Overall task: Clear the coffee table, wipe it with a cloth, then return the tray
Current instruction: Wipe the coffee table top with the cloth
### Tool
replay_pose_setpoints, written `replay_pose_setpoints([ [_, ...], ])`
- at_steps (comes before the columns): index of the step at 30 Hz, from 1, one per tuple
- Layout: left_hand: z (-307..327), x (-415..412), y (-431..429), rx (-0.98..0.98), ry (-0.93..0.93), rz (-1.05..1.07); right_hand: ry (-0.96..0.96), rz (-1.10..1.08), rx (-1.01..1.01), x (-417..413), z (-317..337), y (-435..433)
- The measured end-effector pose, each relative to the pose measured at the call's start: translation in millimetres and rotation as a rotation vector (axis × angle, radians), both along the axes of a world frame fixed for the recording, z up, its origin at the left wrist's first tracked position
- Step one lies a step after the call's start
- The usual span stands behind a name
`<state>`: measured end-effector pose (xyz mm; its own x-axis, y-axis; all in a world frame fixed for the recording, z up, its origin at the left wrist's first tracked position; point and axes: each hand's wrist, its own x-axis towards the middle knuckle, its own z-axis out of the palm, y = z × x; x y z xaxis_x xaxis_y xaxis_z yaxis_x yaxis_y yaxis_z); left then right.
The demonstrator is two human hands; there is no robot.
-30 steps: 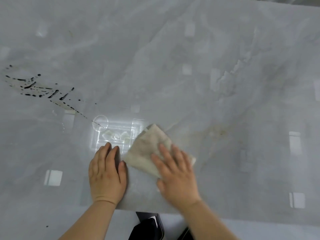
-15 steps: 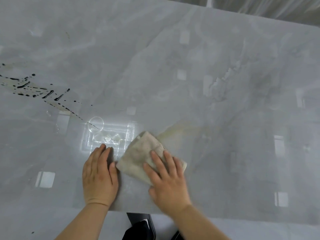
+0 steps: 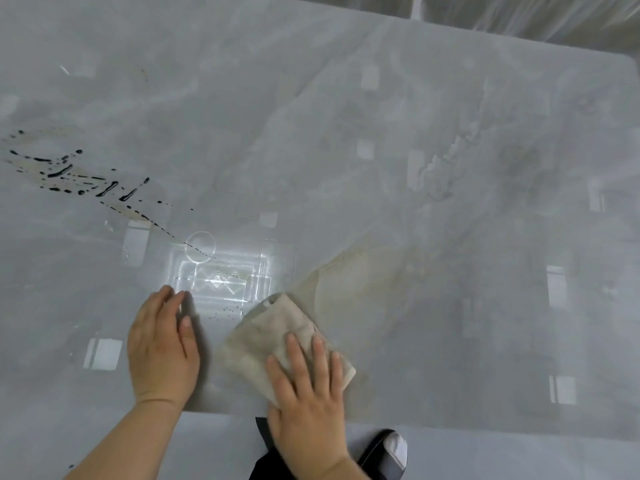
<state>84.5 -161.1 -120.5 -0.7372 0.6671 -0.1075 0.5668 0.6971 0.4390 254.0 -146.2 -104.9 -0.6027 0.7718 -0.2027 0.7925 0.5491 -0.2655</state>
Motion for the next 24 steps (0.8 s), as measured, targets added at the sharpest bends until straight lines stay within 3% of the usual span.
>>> replay_pose_setpoints([
  [3,-4,-9,5,-0.01,0.012,-0.006,-0.115,0.171,0.092,39,-8,50],
  [5,-6,-10,8,-0.029,0.029,0.0,-0.121,-0.038,0.196,63,-10,91],
  [9,-8,-10,8,-0.065,0.033,0.003,-0.019,-0.458,0.109,59,-4,112],
  [11,-7,-10,7,-0.069,0.028,0.001,0.045,-0.507,0.064,38,2,99],
  [14,-6,-9,8,-0.073,0.025,0.004,0.118,-0.359,0.036,17,9,69],
  [16,-6,-9,8,-0.075,0.02,0.014,0.299,-0.33,-0.16,13,19,53],
  [20,-3,-8,8,-0.075,0.023,0.007,0.752,-0.748,-0.74,29,37,54],
  [22,-3,-8,8,-0.081,0.026,0.0,0.84,-0.881,-0.801,45,43,74],
  [24,-2,-7,8,-0.077,0.027,0.004,0.762,-0.947,-0.635,63,42,92],
])
